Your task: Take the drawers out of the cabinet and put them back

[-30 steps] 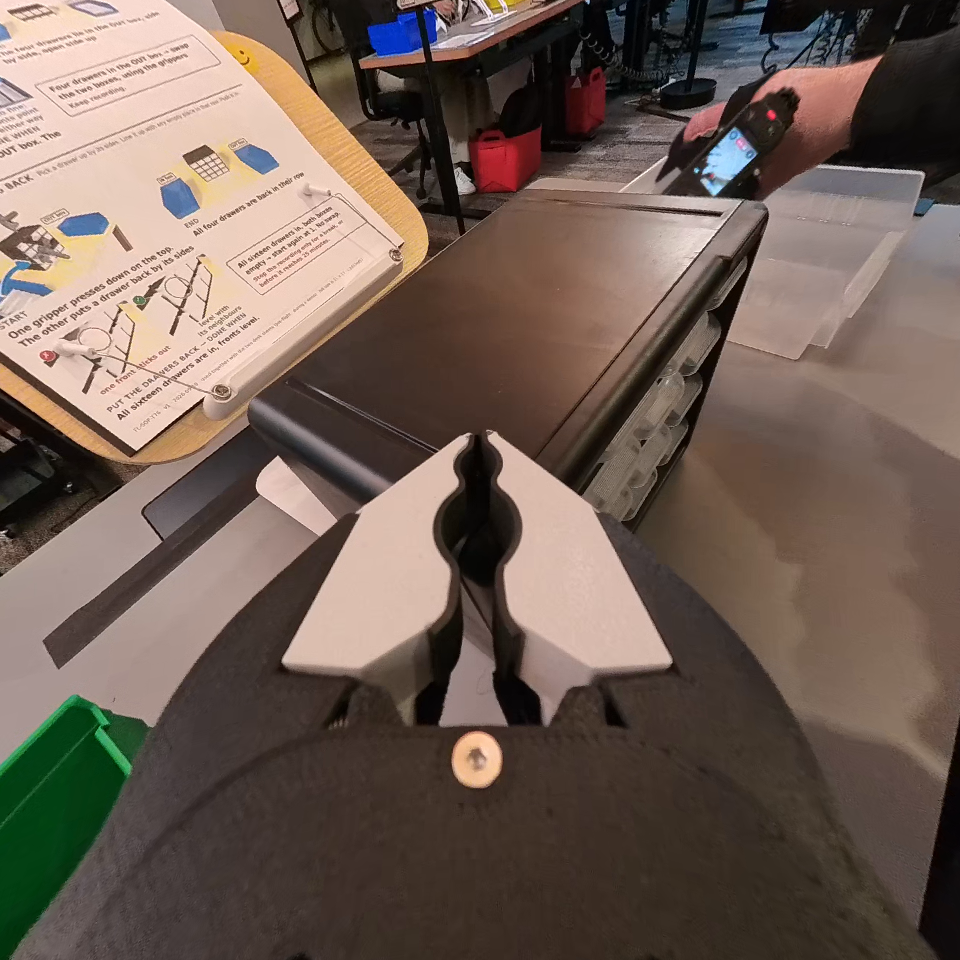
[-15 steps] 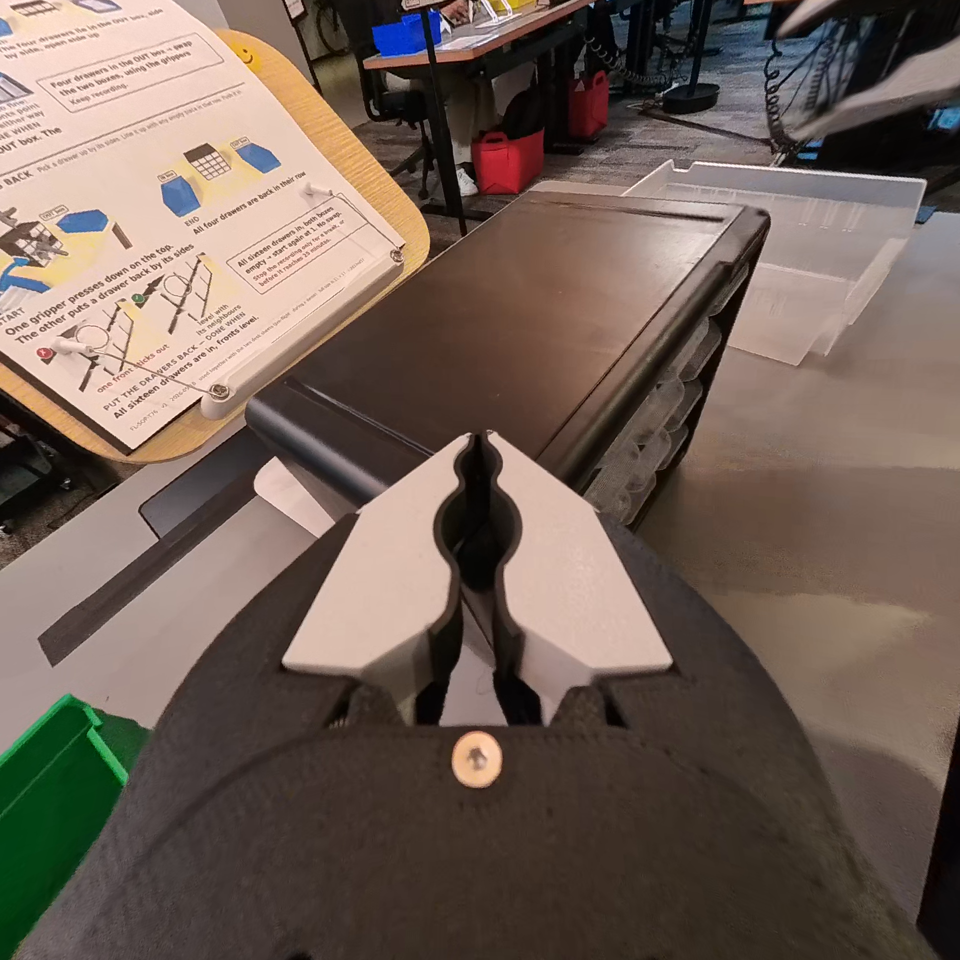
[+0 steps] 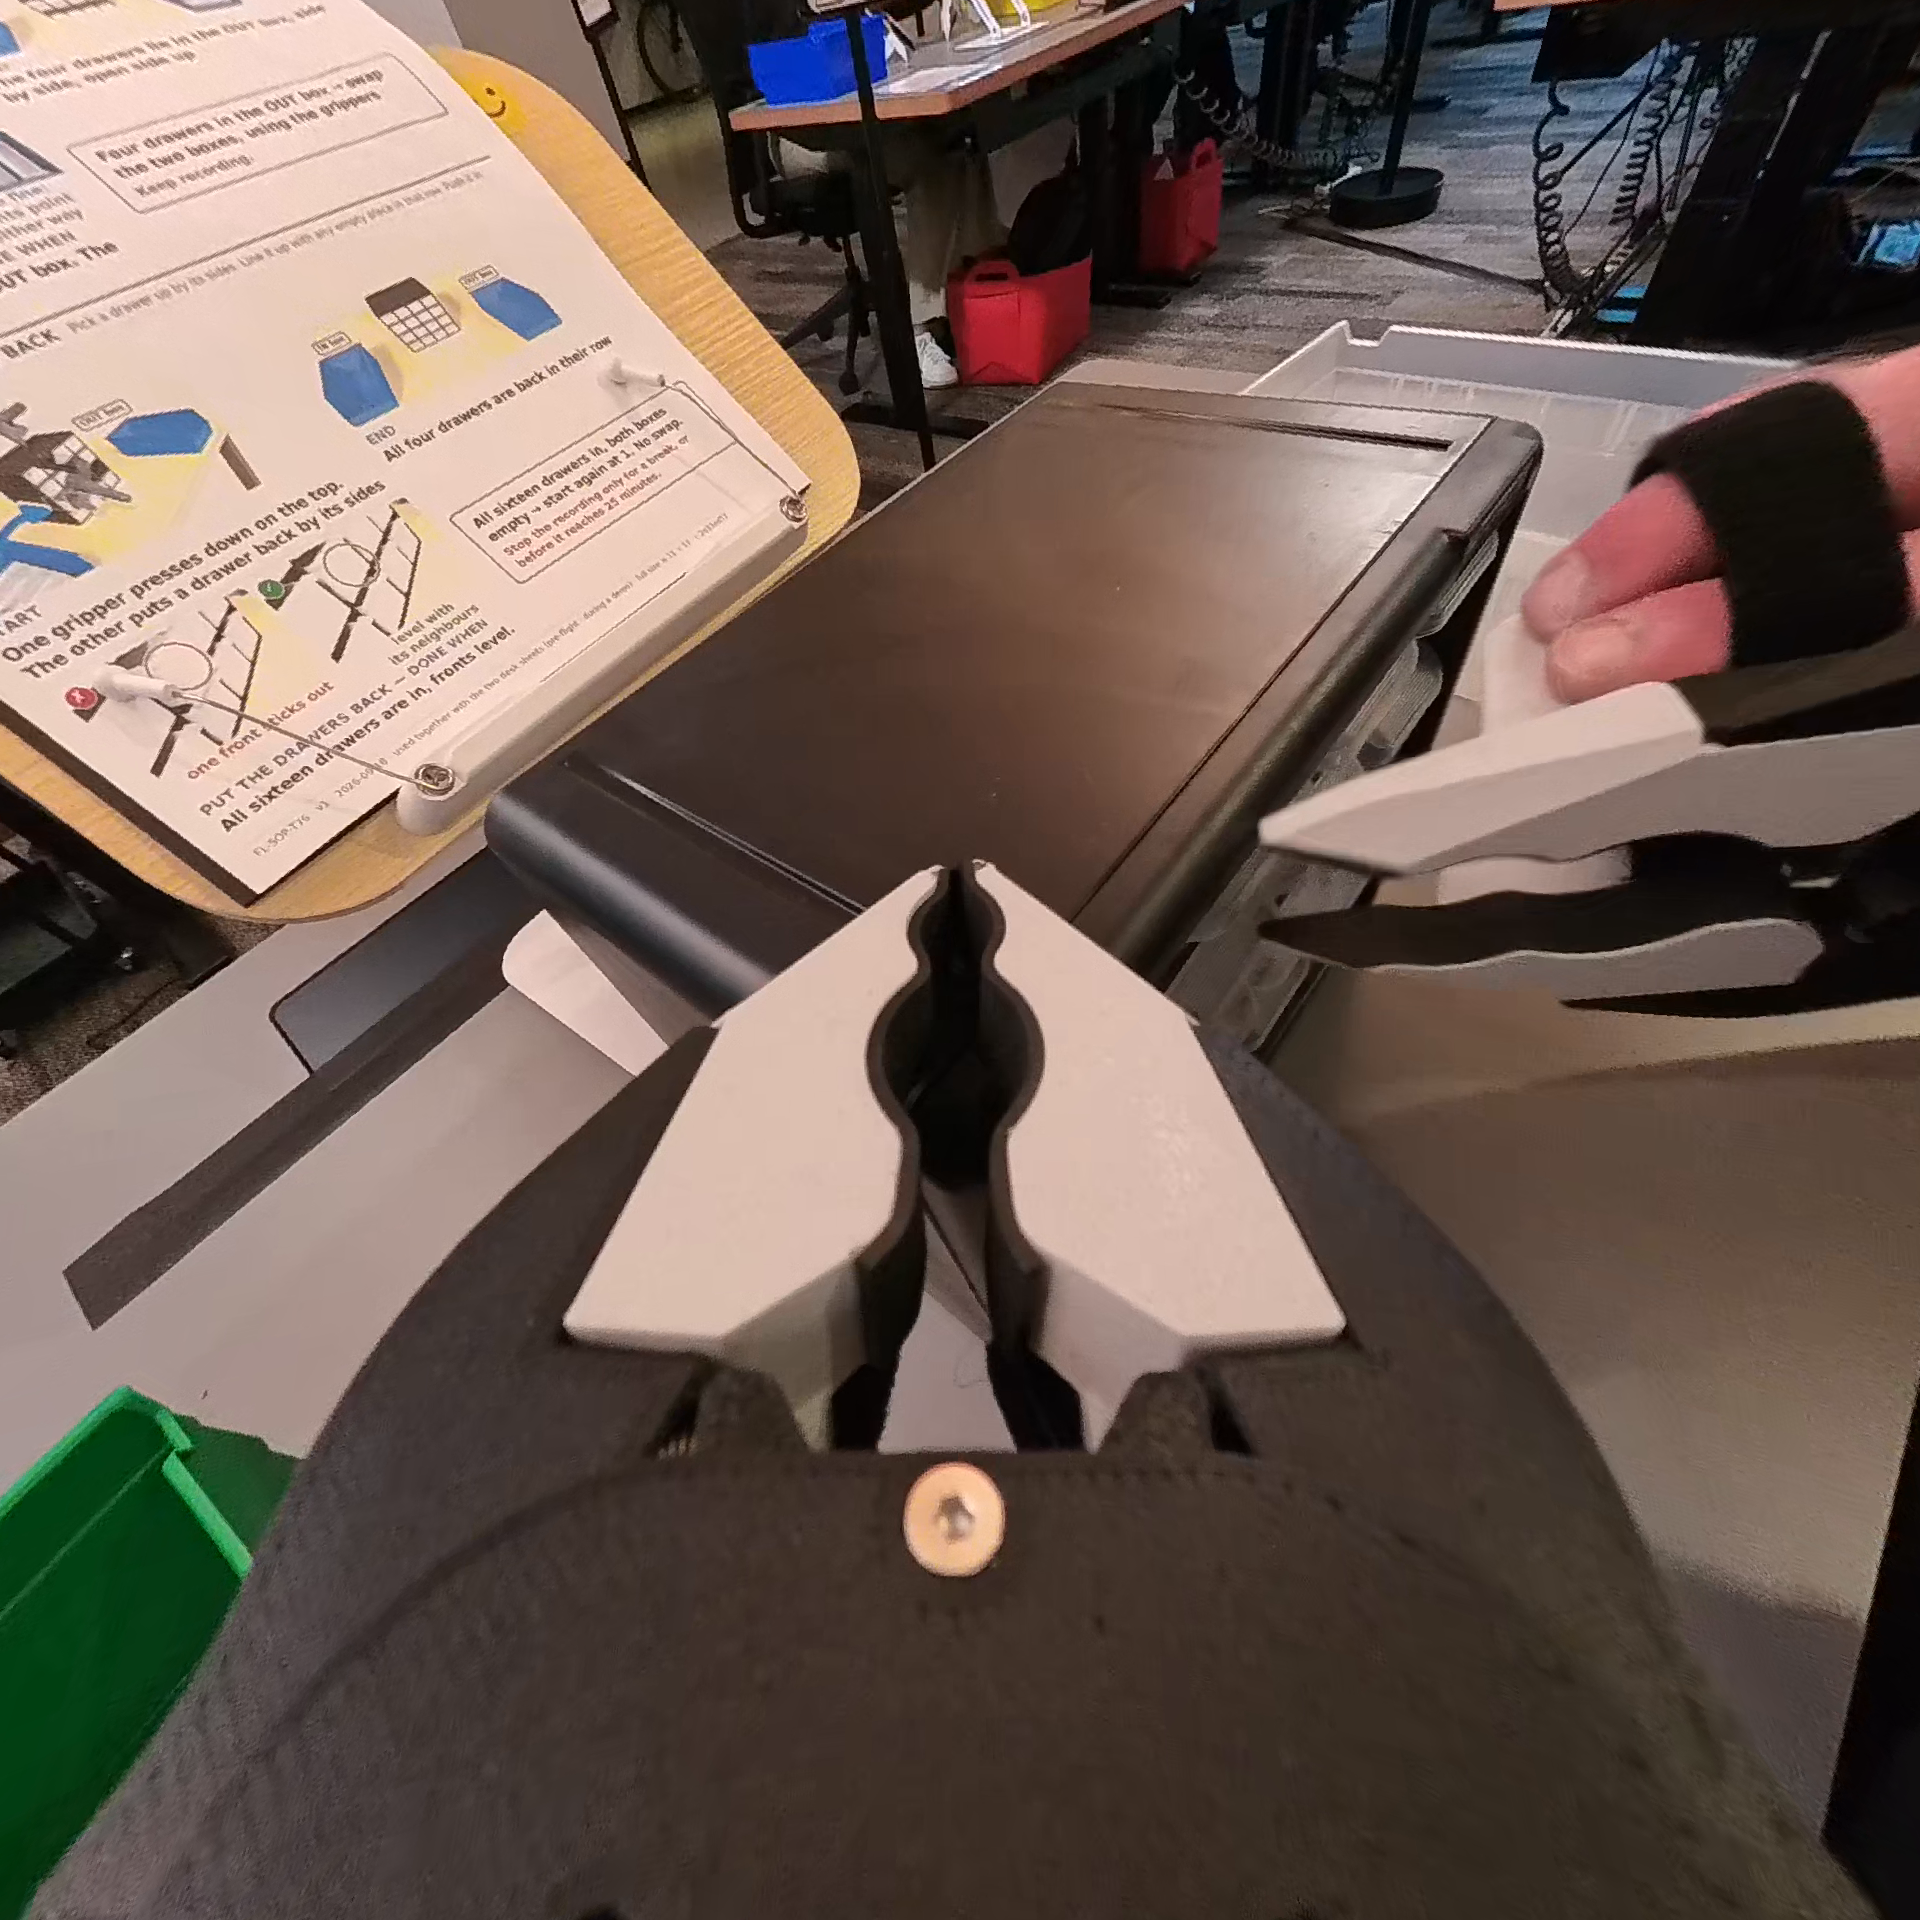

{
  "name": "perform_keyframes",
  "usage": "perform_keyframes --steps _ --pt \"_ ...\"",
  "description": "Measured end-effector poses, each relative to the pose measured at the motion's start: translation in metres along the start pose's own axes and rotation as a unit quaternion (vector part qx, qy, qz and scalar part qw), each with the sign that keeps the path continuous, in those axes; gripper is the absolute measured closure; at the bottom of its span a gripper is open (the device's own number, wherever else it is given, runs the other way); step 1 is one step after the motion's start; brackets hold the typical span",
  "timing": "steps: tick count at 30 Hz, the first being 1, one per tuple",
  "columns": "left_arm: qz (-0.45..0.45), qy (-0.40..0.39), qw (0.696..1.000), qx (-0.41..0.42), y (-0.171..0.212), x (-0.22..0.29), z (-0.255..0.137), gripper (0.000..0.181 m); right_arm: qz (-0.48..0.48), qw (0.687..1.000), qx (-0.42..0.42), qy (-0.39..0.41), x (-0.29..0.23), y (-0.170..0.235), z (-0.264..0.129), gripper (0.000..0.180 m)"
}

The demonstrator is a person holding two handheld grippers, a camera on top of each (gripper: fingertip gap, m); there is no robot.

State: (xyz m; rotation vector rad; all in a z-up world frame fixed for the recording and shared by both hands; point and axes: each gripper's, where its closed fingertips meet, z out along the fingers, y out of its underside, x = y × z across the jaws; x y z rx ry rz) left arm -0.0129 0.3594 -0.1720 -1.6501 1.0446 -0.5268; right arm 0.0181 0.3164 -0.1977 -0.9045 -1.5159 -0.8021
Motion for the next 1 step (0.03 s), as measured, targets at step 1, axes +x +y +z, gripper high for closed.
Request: perform_keyframes --steps 1 --pt "0.0 0.001 1.0 0.0 -0.0001 0.0001 0.0 0.181 0.0 1.0 0.005 -0.006 -0.0019 0.0007 0.0023 0.169"
